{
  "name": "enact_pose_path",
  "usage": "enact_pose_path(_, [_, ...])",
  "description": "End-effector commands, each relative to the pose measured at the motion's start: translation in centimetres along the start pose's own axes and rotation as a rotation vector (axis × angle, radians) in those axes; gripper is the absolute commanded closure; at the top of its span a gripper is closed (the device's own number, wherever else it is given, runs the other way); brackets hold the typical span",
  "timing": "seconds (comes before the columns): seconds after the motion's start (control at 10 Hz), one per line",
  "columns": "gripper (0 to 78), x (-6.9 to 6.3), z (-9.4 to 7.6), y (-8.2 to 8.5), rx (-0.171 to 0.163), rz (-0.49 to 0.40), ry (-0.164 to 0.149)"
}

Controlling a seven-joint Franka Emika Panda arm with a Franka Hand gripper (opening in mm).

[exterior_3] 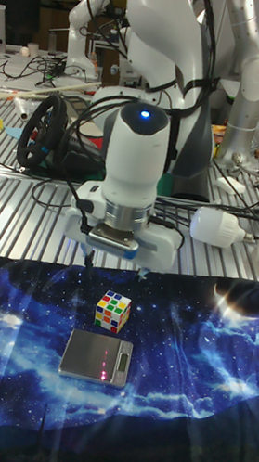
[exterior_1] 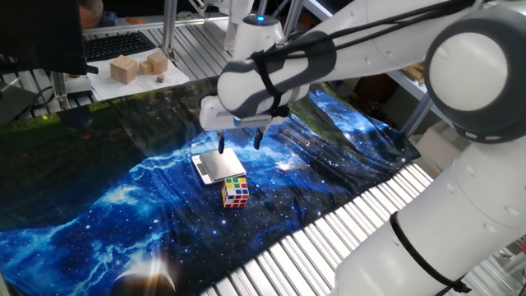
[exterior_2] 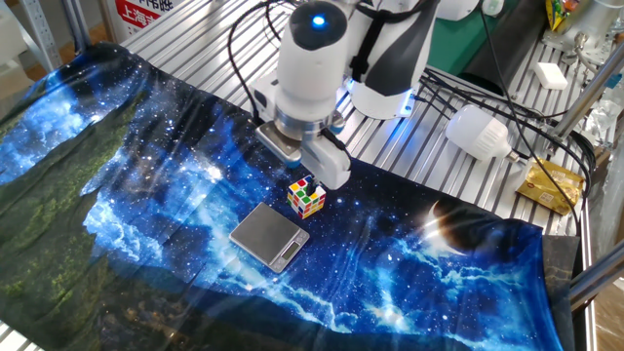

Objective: Remove the object from the scale

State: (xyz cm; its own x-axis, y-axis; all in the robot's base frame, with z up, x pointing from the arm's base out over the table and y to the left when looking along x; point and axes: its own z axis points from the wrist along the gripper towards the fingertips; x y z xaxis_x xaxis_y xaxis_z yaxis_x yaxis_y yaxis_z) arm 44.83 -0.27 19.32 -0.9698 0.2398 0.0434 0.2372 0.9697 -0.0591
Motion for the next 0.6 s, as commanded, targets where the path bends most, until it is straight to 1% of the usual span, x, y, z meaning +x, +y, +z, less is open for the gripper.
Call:
enact_pose_path(0.1, [0.2,-0.5,-0.7,-0.3,-0.007,-0.023,0.002])
enact_pose_path(0.3, [0.2,-0.8,-1.3,-0.4,-0.006,-0.031,0.002])
enact_pose_path(0.6, [0.2,-0.6,-1.9,-0.8,-0.006,-0.04,0.005])
